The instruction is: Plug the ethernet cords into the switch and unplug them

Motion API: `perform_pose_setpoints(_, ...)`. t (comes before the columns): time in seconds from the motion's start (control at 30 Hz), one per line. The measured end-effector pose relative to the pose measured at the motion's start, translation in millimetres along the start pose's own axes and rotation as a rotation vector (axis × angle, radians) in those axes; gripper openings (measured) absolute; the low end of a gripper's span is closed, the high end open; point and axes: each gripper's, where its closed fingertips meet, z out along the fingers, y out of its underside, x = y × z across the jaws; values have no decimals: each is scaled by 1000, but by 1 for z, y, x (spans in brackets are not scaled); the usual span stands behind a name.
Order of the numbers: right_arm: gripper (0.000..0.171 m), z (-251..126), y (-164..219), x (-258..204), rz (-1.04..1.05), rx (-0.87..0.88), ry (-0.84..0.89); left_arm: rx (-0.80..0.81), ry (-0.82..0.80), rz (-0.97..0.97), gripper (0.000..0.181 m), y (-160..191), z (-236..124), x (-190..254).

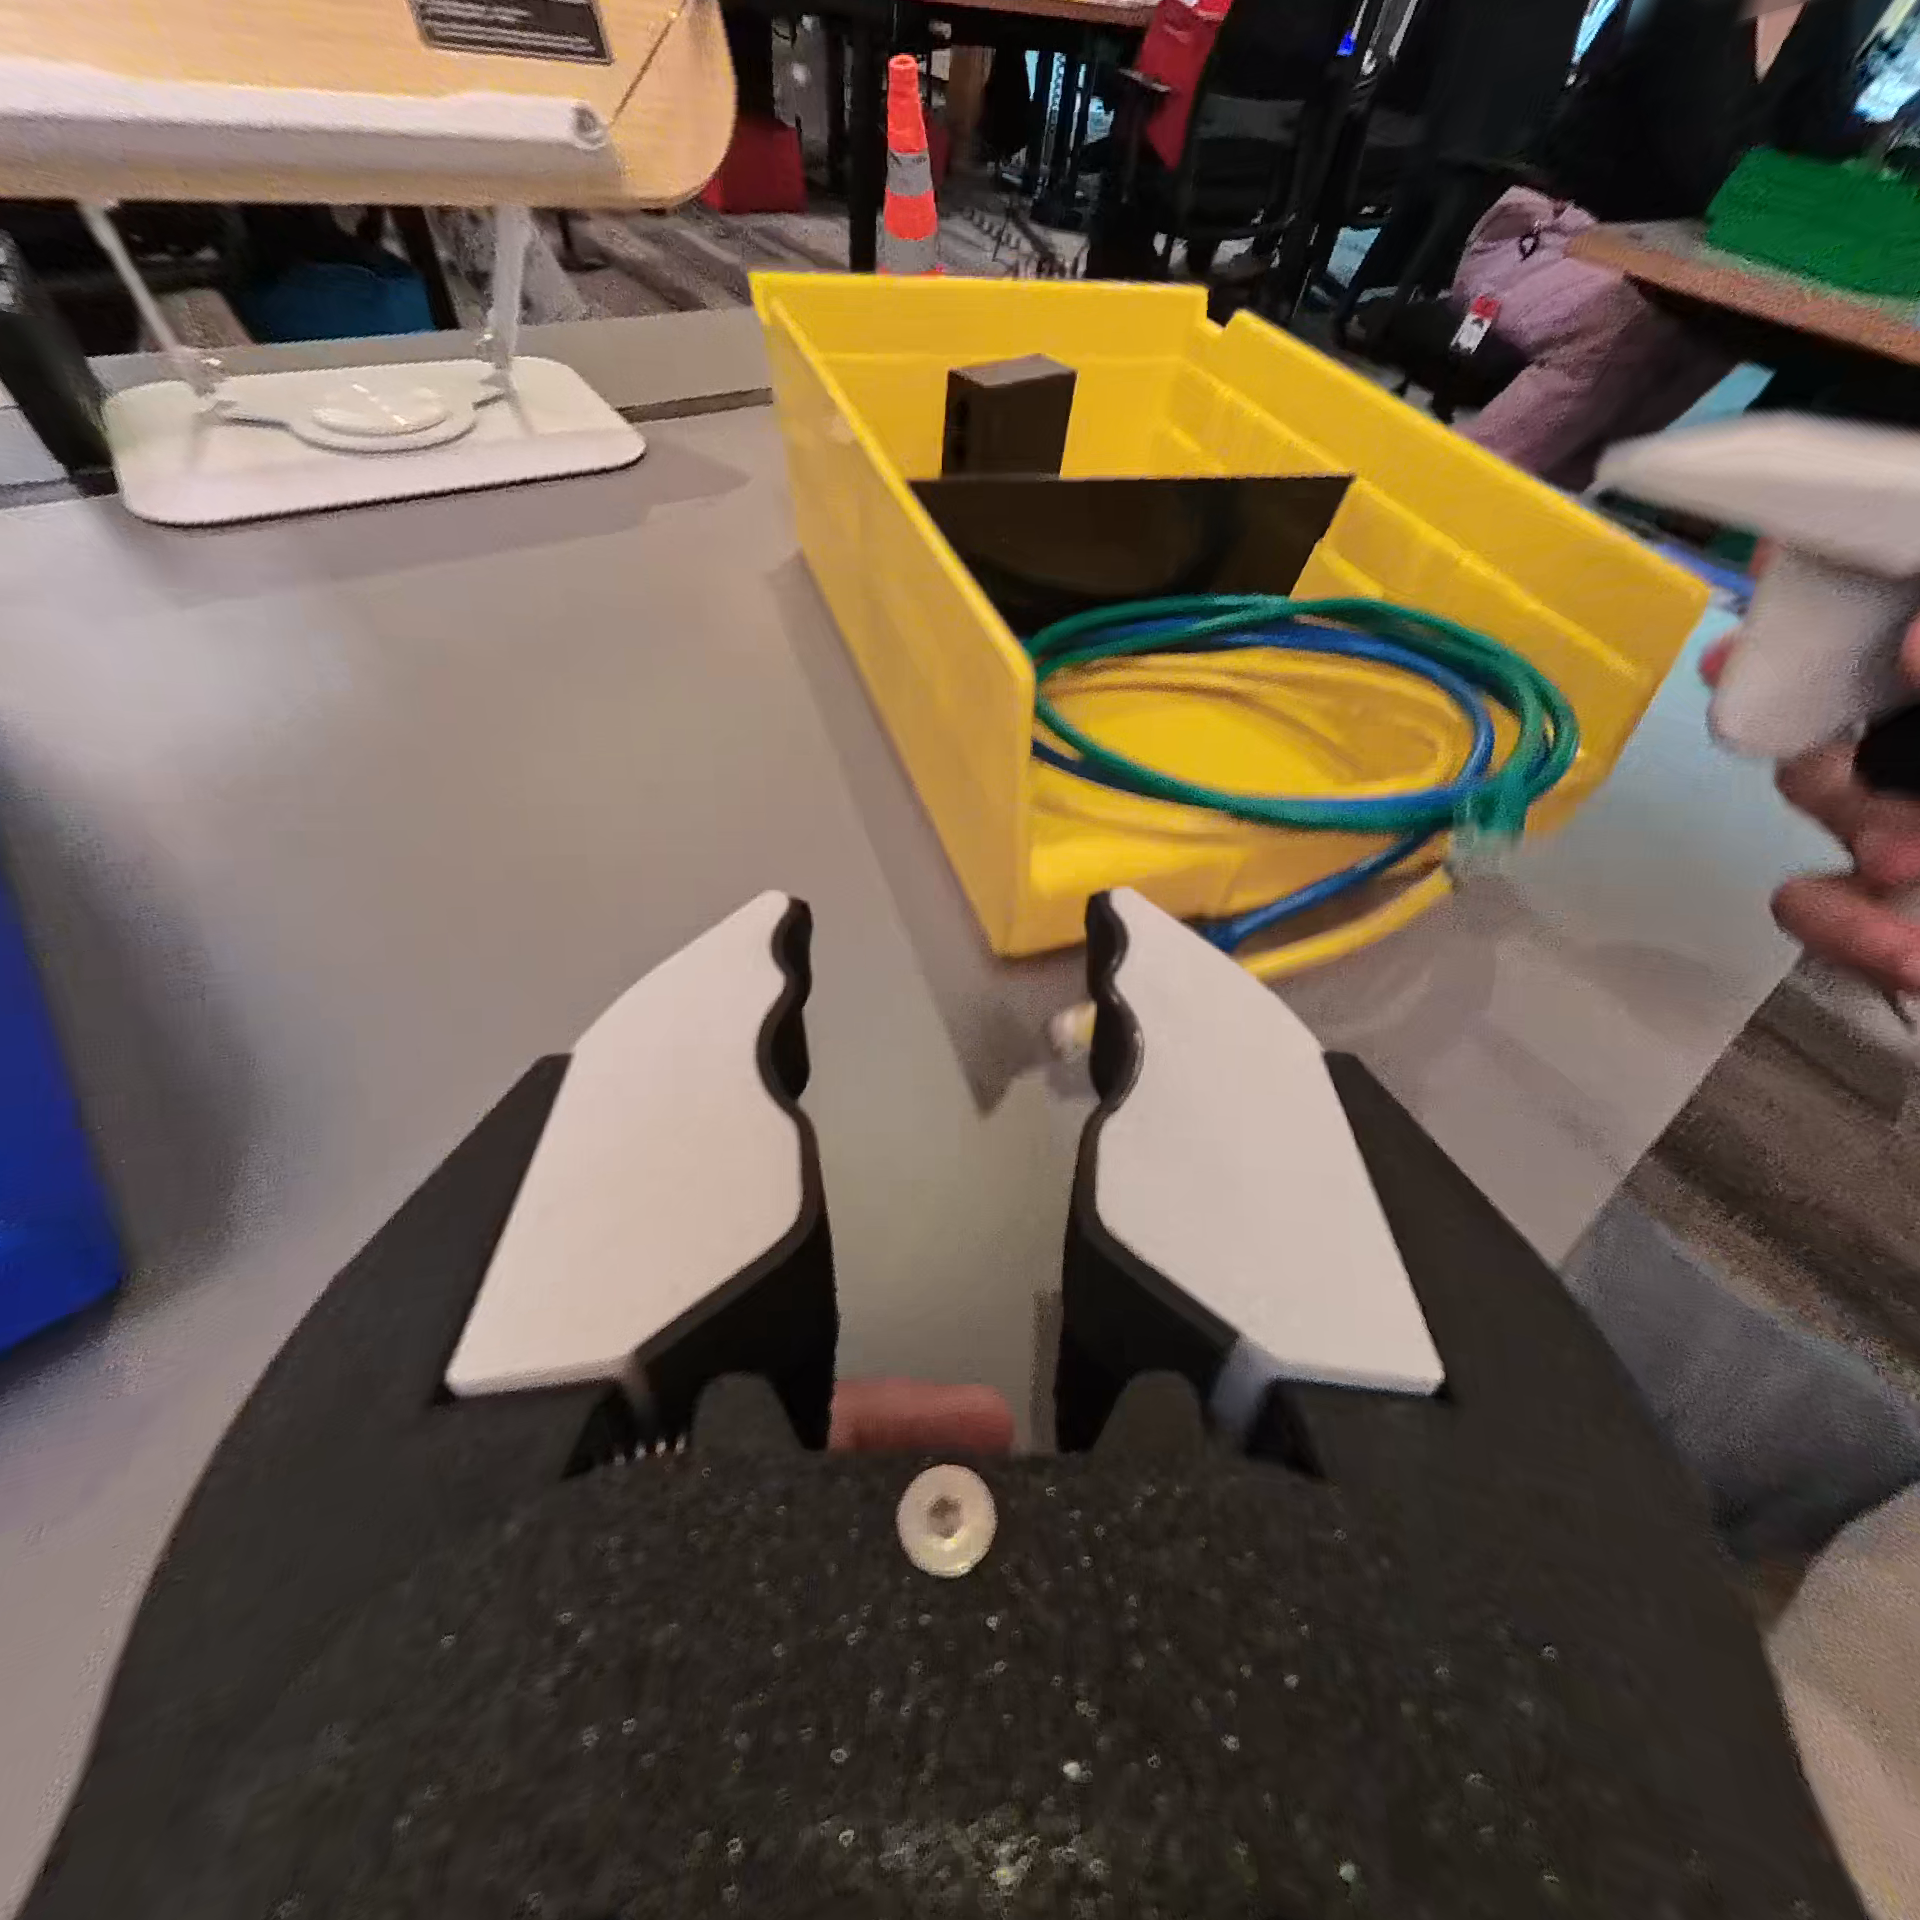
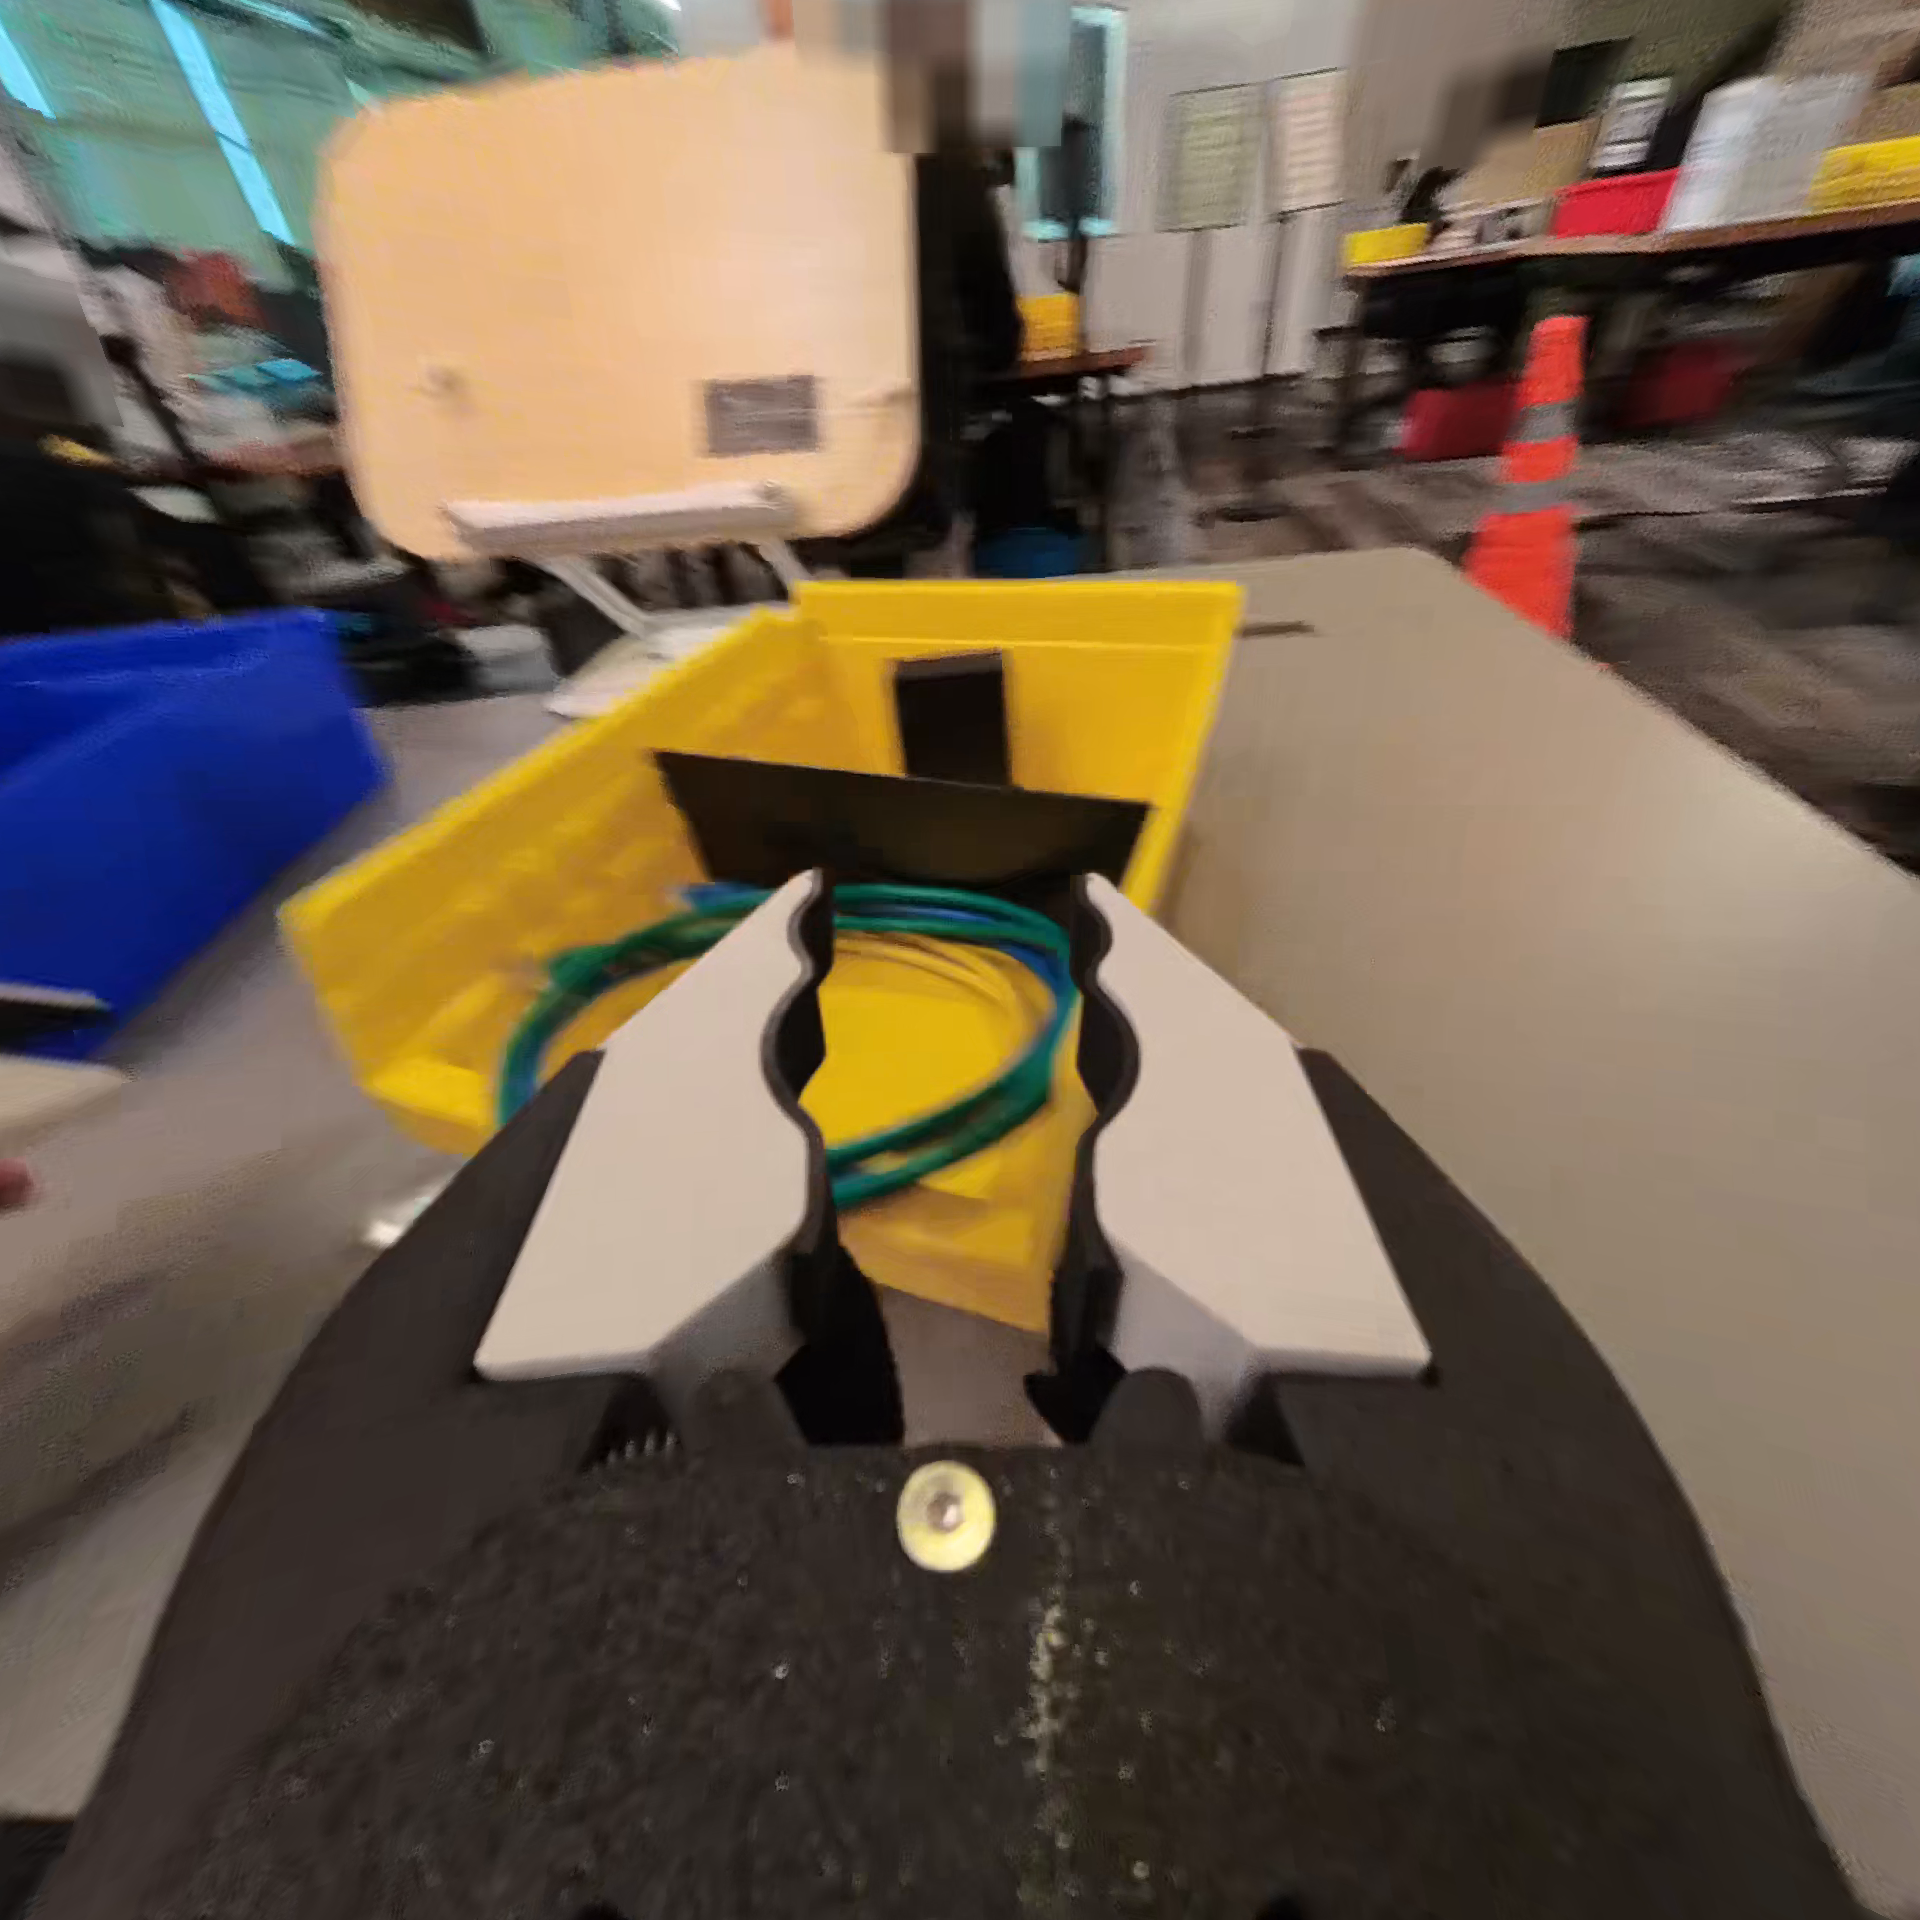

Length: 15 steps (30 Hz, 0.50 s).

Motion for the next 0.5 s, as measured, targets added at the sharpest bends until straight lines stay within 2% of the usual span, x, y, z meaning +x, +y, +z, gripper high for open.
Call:
perform_pose_setpoints(0.13, 44, 4, 35, 20, -28, -140, 61, -27, -7, 38, 50, -9, 45, 9)
perform_pose_setpoints(0.23, 26, 16, 58, 38, -29, -234, 151, -81, -47, 45, 38, -5, 71, 9)
perform_pose_setpoints(0.27, 12, 19, 57, 33, -24, -224, 114, -97, -78, 45, 33, -3, 75, 7)
perform_pose_setpoints(0.3, 9, 21, 57, 34, -33, -228, 126, -101, -95, 49, 29, -3, 77, 7)
perform_pose_setpoints(0.37, 4, 21, 55, 39, -118, -223, 189, -117, -127, 112, 19, -3, 77, 8)
perform_pose_setpoints(0.5, 2, 33, 49, 24, -76, -206, 168, -46, -218, 147, 5, -11, 64, -6)
